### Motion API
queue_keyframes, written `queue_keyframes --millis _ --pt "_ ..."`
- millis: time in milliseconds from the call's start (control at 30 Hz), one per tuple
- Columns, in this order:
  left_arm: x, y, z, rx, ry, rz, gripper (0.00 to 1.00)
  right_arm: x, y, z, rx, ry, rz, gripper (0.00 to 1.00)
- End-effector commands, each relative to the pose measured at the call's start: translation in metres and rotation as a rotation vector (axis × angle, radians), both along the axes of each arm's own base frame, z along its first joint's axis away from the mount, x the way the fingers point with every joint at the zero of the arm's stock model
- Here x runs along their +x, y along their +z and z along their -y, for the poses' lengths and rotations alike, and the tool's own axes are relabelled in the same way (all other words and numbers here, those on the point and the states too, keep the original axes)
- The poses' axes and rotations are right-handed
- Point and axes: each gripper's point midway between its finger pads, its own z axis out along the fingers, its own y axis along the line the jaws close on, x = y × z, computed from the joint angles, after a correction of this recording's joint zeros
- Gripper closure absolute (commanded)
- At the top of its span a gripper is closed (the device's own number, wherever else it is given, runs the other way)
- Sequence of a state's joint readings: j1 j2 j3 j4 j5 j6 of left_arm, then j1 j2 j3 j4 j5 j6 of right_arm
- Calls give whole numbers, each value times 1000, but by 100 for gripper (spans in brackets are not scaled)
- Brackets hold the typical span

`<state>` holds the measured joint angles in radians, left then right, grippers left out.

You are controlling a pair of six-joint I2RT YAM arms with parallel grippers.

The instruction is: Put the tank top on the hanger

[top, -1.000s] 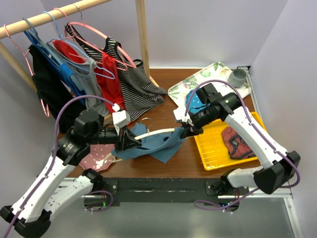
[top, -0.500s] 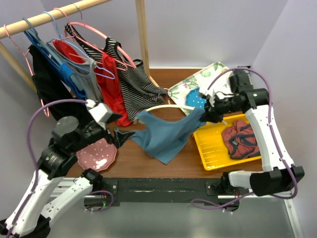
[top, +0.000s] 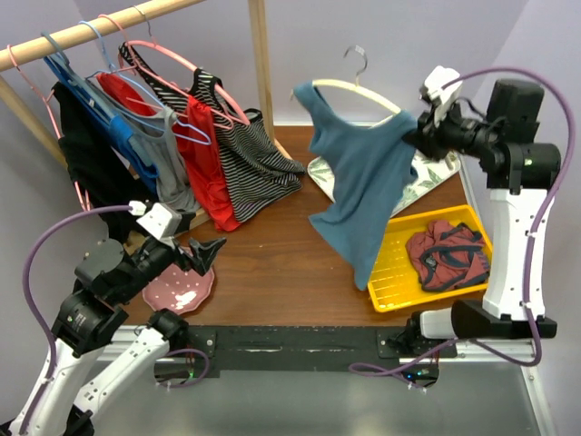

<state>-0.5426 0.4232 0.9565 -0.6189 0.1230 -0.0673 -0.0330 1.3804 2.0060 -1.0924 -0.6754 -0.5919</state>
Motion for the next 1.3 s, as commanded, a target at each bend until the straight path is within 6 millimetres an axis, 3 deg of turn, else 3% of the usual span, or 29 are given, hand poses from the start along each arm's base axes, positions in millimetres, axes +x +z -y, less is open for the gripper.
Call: queue_keyframes --millis 0,33,133,200,400,633,733,800,833,900,933,967,1100,1267 --pt "-1 6 -8 -27 40 25 6 25 97 -16 178 17 233 100" --pt "-1 6 -10 -30 47 25 6 37 102 -20 203 38 238 100" --pt "-3 7 -12 -39 58 27 6 42 131 -32 287 79 280 100" --pt "-4 10 -14 -41 64 31 6 49 130 -50 316 115 265 100" --pt "-6 4 -13 -50 58 10 6 65 85 -101 233 202 203 100" --pt "0 -5 -7 -63 52 -8 6 90 68 -117 222 193 190 100" --pt "4 -6 -2 -75 43 -12 6 102 64 -136 201 175 205 100" --pt "5 -4 -1 -86 43 -12 6 103 74 -154 206 179 240 100" --pt "5 -4 -1 -92 46 -19 6 118 66 -158 199 146 234 100" --pt "3 1 -2 -108 50 -11 6 119 88 -171 224 134 297 100" --pt "3 2 -3 -117 55 -14 6 132 80 -179 225 117 290 100" --pt "1 5 -4 -125 56 -10 6 131 94 -185 246 95 326 100" --pt "0 8 -9 -144 80 -13 6 139 114 -209 304 75 404 100" --pt "-2 9 -12 -175 95 -14 6 141 122 -237 362 78 445 100"
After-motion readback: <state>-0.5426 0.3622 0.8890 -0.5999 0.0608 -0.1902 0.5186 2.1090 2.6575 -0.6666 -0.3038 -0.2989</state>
